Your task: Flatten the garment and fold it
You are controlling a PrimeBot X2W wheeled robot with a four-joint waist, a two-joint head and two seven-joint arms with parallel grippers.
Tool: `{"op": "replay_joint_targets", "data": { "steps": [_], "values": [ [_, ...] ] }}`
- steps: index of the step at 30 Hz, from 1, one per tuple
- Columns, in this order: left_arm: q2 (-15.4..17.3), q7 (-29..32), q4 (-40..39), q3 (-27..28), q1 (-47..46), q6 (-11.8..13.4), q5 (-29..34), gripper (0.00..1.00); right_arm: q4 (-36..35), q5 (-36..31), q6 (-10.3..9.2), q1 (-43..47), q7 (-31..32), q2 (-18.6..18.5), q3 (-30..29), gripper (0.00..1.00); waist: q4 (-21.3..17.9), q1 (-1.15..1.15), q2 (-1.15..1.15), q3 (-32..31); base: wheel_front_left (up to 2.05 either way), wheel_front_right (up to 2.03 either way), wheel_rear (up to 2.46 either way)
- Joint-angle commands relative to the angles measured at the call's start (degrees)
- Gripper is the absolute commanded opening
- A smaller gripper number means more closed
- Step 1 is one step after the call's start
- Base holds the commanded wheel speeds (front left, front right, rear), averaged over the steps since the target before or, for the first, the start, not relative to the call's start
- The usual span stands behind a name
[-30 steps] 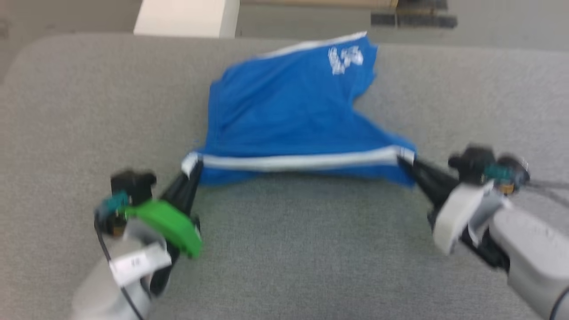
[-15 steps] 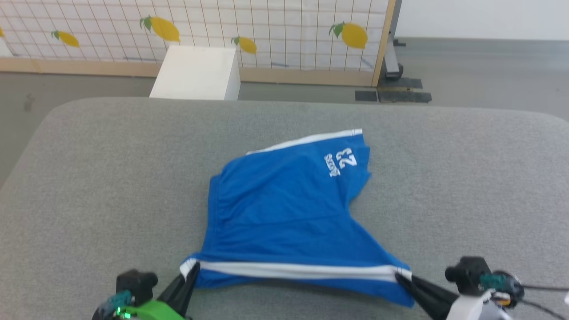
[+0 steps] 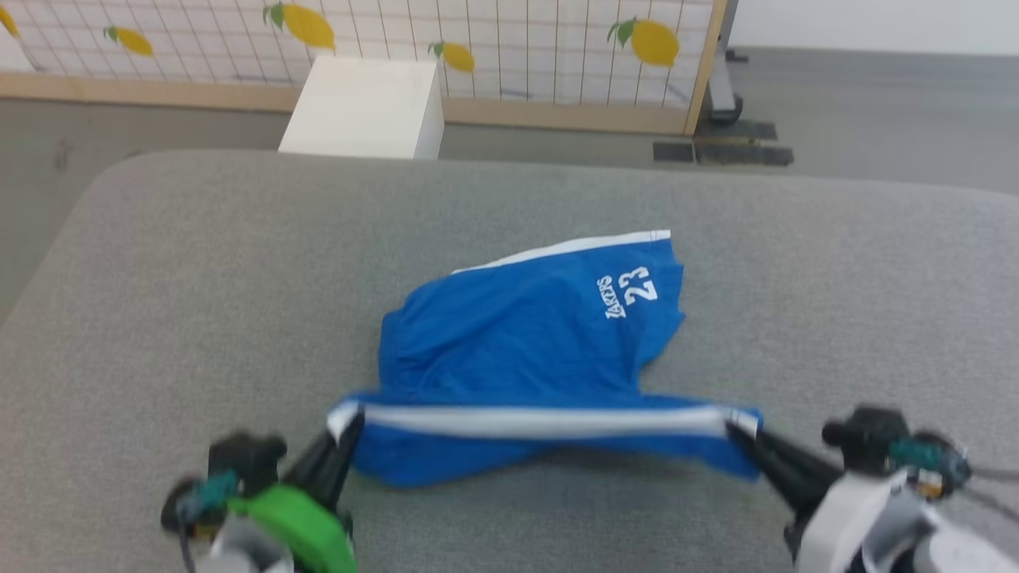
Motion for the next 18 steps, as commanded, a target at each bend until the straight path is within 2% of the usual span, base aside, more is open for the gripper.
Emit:
{"op": "replay_joint_targets", "data": {
  "steps": [1,5,9,18],
  "values": [
    [-0.1,0.0,0.4,0.2,-3.5,0.1,0.8,0.0,0.0,-0.5,-0.11,-2.8,0.7,0.3,-1.0,0.0,0.6,0.01,0.0,2.6,0.0,0.0,0.0],
    [-1.8,0.5,3.0,-0.3,-11.2,-1.0,2.0,0.0,1.3,-1.2,-0.11,-10.2,3.3,0.1,-0.8,0.0,1.1,0.01,0.0,6.9,0.0,0.0,0.0],
    [-3.6,0.5,7.6,-1.0,-18.4,-2.4,2.5,0.0,4.1,0.3,-0.11,-19.5,6.2,-0.3,2.0,0.0,1.0,0.01,0.0,11.3,0.0,0.0,0.0],
    [-7.3,-0.9,19.8,-0.4,-31.5,-3.8,3.4,0.0,17.2,4.3,-0.11,-39.0,10.7,1.3,11.0,0.0,1.7,0.01,0.0,19.8,0.0,0.0,0.0]
  ]
}}
